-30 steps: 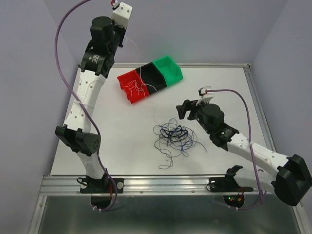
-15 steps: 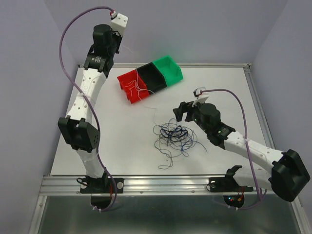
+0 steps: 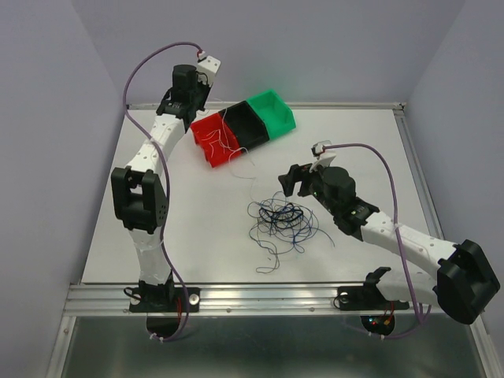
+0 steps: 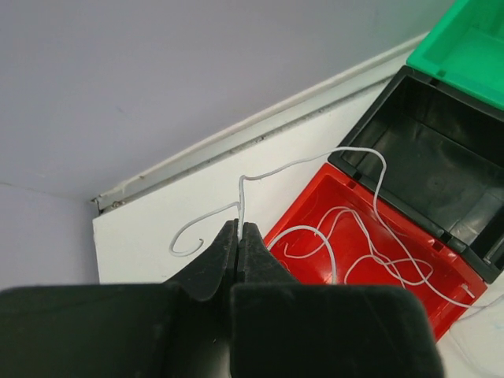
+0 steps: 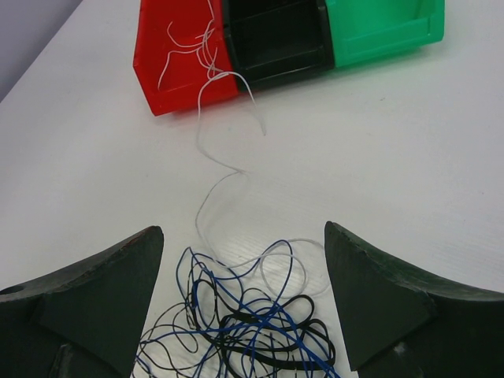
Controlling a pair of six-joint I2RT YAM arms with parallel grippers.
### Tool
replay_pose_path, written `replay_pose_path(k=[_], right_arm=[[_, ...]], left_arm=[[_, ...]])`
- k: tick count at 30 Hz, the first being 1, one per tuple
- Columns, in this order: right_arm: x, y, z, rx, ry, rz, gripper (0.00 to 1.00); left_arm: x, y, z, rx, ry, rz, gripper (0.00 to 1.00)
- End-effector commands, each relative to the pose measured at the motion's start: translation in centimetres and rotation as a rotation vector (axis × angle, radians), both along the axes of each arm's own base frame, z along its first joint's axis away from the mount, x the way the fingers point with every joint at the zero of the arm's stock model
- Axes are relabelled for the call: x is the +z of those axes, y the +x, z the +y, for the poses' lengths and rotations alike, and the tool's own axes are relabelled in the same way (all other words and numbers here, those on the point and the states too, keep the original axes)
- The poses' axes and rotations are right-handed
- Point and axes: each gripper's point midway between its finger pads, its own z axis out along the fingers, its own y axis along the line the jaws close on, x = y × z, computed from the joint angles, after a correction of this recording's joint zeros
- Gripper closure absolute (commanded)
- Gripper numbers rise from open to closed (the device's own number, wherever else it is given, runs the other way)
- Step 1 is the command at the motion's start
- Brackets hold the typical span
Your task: Untangle the cables
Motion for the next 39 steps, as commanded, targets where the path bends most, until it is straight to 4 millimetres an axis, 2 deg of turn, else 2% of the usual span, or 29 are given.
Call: replay_pose_path(k=[1,3,4,11,17,18,20,24,25,26,30,31,32,33,35,36,37,38,39], right_arm=[[1.3,0.1,0.5,0.014,0.024,-0.043,0.12],[1.3,0.1,0.5,0.014,0.025,-0.044,0.13],[1.3,0.1,0.5,0.014,0.024,-0.043,0.13],[1.4,0.1,0.4,0.01,0.028,-0.046,0.13],[1.3,0.1,0.5,0.01,0.028,-0.043,0.13],[1.3,0.1,0.5,0.01,0.028,-0.043,0.13],[1.3,0.1,0.4,0.009,0.027,-0.043,0.13],[1.5,0.1,0.4,0.009,0.029,-0.046,0.13],[1.5,0.1,0.4,0.008,0.03,-0.045,0.13],[1.4,0.1,0.4,0.009,0.028,-0.045,0.13],[1.6,0.1,0.3,0.007,0.032,-0.048,0.13],[1.7,0.1,0.3,0.007,0.033,-0.051,0.13],[1.6,0.0,0.3,0.007,0.032,-0.049,0.13],[1.6,0.0,0.4,0.008,0.033,-0.049,0.13],[1.6,0.0,0.4,0.008,0.033,-0.049,0.13],[1.6,0.0,0.4,0.008,0.033,-0.049,0.13],[1.6,0.0,0.4,0.008,0.033,-0.049,0.13],[1.6,0.0,0.4,0.01,0.034,-0.048,0.13],[1.6,0.0,0.4,0.01,0.035,-0.048,0.13]], left_arm=[[0.6,-0.1,-0.1,-0.004,-0.052,-0.037,1.0],[-0.8,-0.3,-0.2,-0.001,-0.056,-0.011,1.0],[-2.2,-0.5,-0.1,-0.001,-0.05,0.016,1.0],[-8.4,-1.7,-1.1,-0.049,-0.045,0.149,1.0],[-12.1,-2.0,-2.1,-0.054,0.003,0.247,1.0],[-13.8,-2.3,-2.9,-0.067,0.025,0.287,1.0],[-15.6,-2.2,-3.0,-0.037,0.07,0.315,1.0],[-17.8,-1.7,-4.4,-0.051,0.084,0.349,1.0],[-17.3,-1.1,-4.6,-0.046,0.086,0.335,1.0],[-18.4,-1.1,-4.6,-0.042,0.094,0.36,1.0],[-17.8,-0.6,-4.4,-0.021,0.093,0.345,1.0],[-17.5,-0.7,-4.4,-0.018,0.09,0.339,0.93],[-16.3,-0.8,-4.2,-0.008,0.079,0.312,0.8],[-15.5,-0.9,-4.1,-0.005,0.073,0.292,0.74],[-13.4,-1.4,-3.6,0.014,0.058,0.239,0.65],[-13.5,-2.0,-3.3,0.023,0.058,0.239,0.62],[-12.6,-2.2,-3.1,0.029,0.05,0.22,0.61],[-10.5,-2.4,-3.0,0.032,0.031,0.171,0.6],[-9.8,-2.6,-2.8,0.034,0.023,0.155,0.58]])
